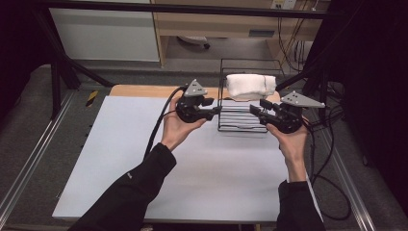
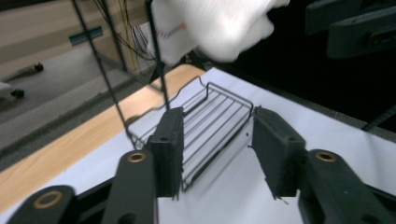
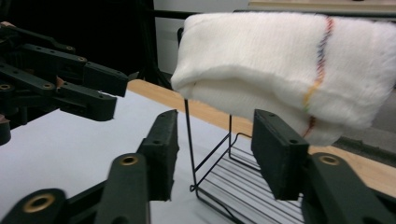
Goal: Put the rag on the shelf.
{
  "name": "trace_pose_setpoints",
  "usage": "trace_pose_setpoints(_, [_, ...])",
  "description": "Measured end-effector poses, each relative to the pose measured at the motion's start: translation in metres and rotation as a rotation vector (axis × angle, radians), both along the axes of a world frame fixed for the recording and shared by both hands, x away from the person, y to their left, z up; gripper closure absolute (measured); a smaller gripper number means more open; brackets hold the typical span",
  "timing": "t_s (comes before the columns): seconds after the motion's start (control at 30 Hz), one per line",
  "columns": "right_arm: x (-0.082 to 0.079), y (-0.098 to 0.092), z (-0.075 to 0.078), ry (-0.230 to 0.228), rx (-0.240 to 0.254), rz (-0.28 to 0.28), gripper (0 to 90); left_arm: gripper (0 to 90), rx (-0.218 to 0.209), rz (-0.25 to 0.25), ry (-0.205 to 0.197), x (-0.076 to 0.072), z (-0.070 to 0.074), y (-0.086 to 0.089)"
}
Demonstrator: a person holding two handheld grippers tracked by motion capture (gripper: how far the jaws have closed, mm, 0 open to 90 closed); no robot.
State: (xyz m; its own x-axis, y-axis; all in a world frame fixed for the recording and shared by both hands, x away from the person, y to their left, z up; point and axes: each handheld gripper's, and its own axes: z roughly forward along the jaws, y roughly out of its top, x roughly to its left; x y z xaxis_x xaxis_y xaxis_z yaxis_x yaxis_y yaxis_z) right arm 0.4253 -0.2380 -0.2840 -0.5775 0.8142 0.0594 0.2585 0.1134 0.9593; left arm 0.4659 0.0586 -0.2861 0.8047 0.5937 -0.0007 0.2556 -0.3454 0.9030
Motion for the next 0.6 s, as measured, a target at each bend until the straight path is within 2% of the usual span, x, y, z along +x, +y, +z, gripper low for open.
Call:
trace_pose_setpoints(0.17, [-0.006,0.004,-0.011,0.027,0.004,0.002,32.1,41.1,0.046,0.033,0.039,-0.013,-0.016,0.026])
trace_pose_setpoints(0.27, [-0.009,0.006,-0.021,0.043,-0.008,0.013,22.7,33.8,0.042,0.056,0.051,-0.021,-0.027,0.045])
trace_pose_setpoints(0.4, [-0.011,0.006,-0.035,0.085,0.007,0.022,15.5,24.0,0.046,0.086,0.076,-0.032,-0.043,0.070])
trace_pose_setpoints(0.53, [-0.014,0.007,-0.047,0.100,-0.001,0.038,11.4,18.6,0.064,0.110,0.082,-0.044,-0.057,0.094])
trace_pose_setpoints(0.6, [-0.016,0.008,-0.053,0.105,0.005,0.042,9.4,16.4,0.066,0.126,0.072,-0.050,-0.064,0.106])
